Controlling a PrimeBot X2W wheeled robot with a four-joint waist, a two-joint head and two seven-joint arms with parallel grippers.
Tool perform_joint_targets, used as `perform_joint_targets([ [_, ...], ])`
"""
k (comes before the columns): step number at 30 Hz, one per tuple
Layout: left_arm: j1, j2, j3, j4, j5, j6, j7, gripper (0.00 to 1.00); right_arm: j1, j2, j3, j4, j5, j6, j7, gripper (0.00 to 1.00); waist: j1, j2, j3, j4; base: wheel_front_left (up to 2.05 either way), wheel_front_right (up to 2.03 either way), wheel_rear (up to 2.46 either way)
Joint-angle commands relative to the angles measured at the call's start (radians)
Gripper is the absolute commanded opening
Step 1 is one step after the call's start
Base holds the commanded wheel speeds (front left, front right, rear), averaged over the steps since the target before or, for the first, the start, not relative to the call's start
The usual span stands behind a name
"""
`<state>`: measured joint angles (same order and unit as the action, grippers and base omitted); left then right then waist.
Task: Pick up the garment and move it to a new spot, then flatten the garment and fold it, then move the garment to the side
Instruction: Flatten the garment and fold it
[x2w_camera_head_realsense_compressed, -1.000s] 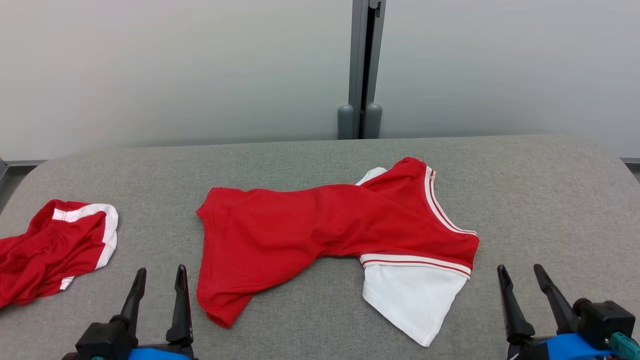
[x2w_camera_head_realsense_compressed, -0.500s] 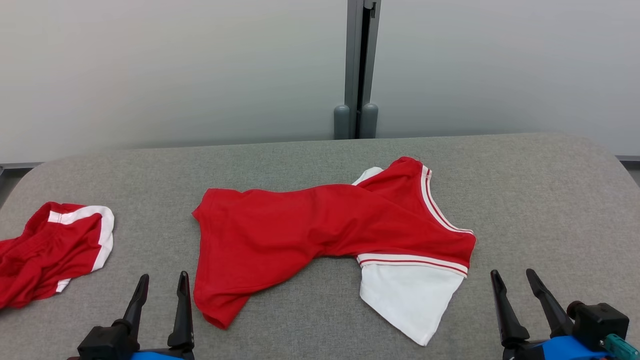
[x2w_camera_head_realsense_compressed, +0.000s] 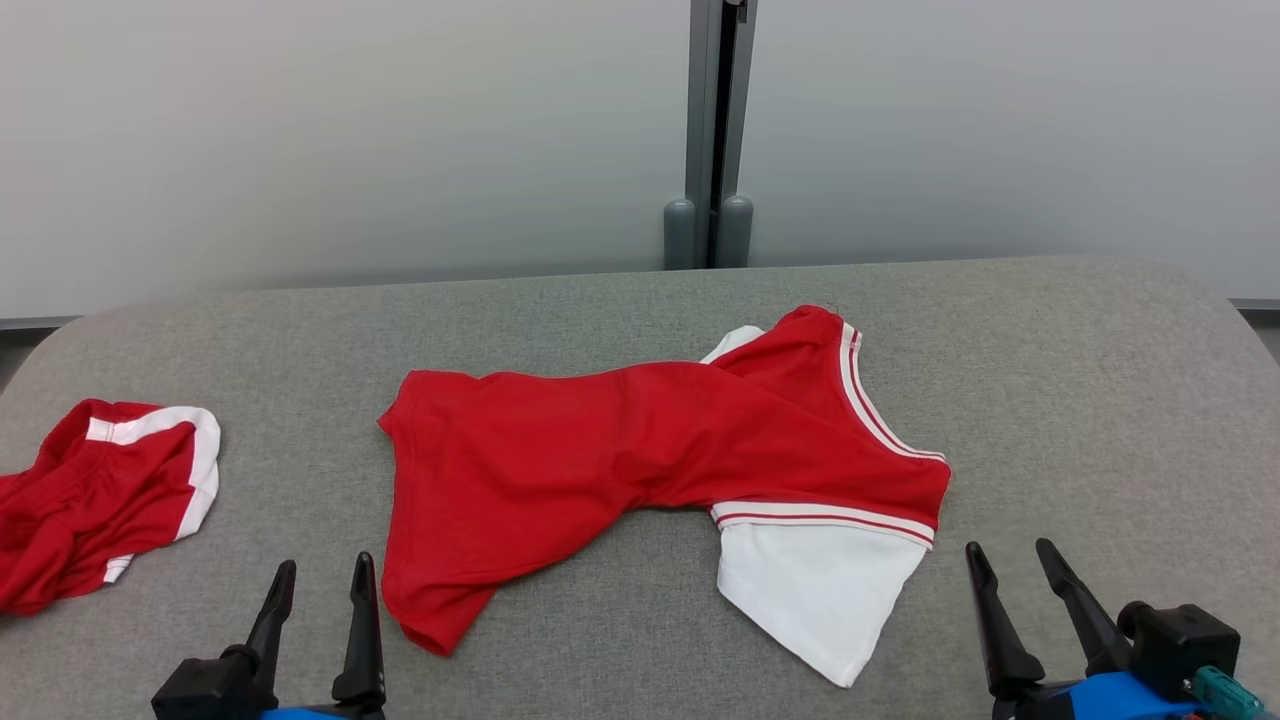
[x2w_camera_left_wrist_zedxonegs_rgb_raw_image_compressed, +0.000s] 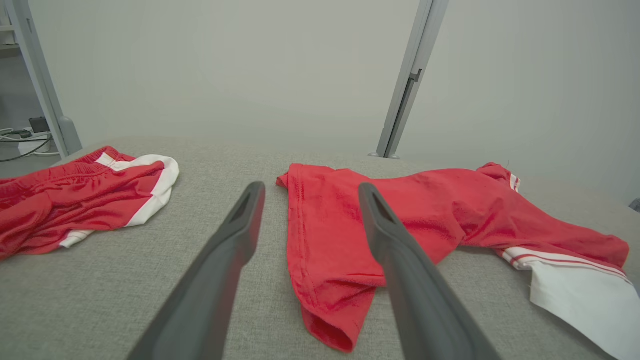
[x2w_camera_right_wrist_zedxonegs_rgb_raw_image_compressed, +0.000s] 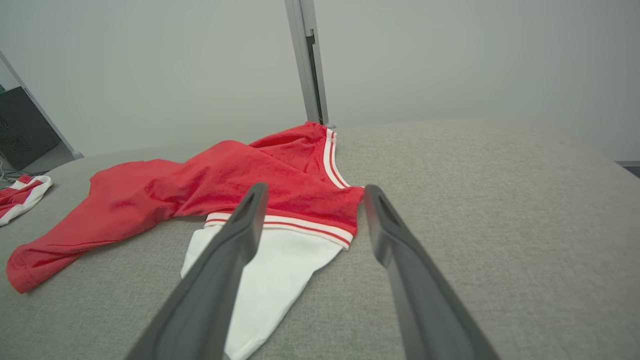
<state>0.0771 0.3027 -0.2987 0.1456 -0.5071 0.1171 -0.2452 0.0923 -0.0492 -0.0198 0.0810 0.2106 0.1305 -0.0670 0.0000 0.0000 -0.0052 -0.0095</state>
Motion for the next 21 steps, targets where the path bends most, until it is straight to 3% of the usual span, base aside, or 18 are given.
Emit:
perform_joint_targets([
  [1,0.003,0.0,0.006,0.004,-0.001,-0.001,-0.001,1.0,0.001,-0.002,0.003,0.001,-0.006,0.0,0.0,1.0,0.0,0.0,0.001,-0.001,0.0,0.0,0.0],
  [5,-0.003,0.001,0.007,0.012,0.0,0.001,-0.003,1.0,0.001,-0.002,0.023,0.011,0.009,0.0,0.026,1.0,0.0,0.0,0.007,-0.003,0.0,0.0,0.0],
  [11,-0.036,0.001,-0.018,0.055,0.002,0.0,0.036,1.0,-0.01,-0.002,0.079,0.067,0.062,0.0,0.155,1.0,0.0,0.0,0.035,-0.002,0.0,0.0,0.0],
  [21,-0.178,-0.021,-0.056,0.22,-0.015,-0.05,0.117,1.0,-0.122,-0.003,0.143,0.236,0.138,0.0,0.256,1.0,0.0,0.0,0.104,0.008,0.0,0.0,0.0],
])
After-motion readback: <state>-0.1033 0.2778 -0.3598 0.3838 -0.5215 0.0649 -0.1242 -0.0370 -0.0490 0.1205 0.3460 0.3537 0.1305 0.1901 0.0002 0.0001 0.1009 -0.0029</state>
